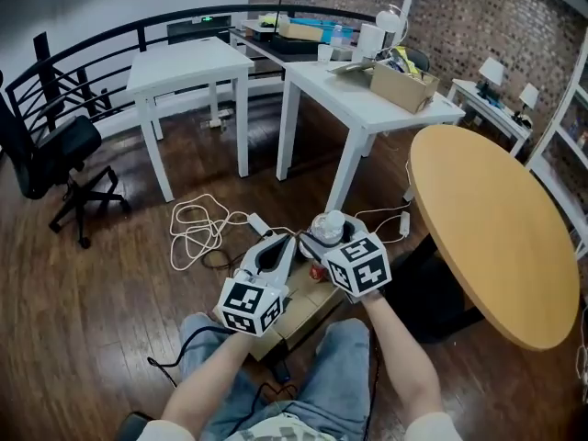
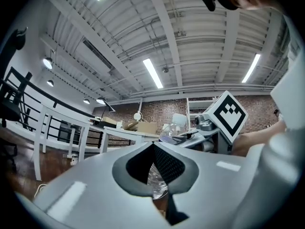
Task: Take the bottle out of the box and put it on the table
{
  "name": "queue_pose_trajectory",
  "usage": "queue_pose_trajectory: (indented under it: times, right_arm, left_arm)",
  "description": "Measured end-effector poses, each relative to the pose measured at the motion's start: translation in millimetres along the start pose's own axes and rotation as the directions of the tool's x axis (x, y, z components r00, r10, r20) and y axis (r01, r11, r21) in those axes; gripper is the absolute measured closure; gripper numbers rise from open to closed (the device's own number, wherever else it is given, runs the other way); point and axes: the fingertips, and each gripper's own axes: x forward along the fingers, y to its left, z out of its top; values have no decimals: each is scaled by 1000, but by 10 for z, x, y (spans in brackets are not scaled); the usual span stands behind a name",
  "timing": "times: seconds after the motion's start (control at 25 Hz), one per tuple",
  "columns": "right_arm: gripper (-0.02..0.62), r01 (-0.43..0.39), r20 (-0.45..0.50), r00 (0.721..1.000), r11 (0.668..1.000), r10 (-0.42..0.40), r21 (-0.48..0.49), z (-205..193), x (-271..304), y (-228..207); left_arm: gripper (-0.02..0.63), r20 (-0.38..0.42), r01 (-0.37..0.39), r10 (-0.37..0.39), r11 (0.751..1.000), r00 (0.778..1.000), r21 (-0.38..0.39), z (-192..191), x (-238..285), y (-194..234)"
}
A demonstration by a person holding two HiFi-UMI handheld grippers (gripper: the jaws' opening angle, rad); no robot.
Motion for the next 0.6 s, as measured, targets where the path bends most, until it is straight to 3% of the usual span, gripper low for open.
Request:
queue_pose_trajectory:
  times: [0.28,0.6]
  right_arm:
    - [304,39,25,999,999,-40,4,443,-424,-292]
    - [304,134,2,991,991,-134,4,548,-1090,-716]
  left_arm:
    - [606,34,71,-72,997,997,35,264,160,-378]
    - [606,74,190,-191,982,979,17,420,420,-1016]
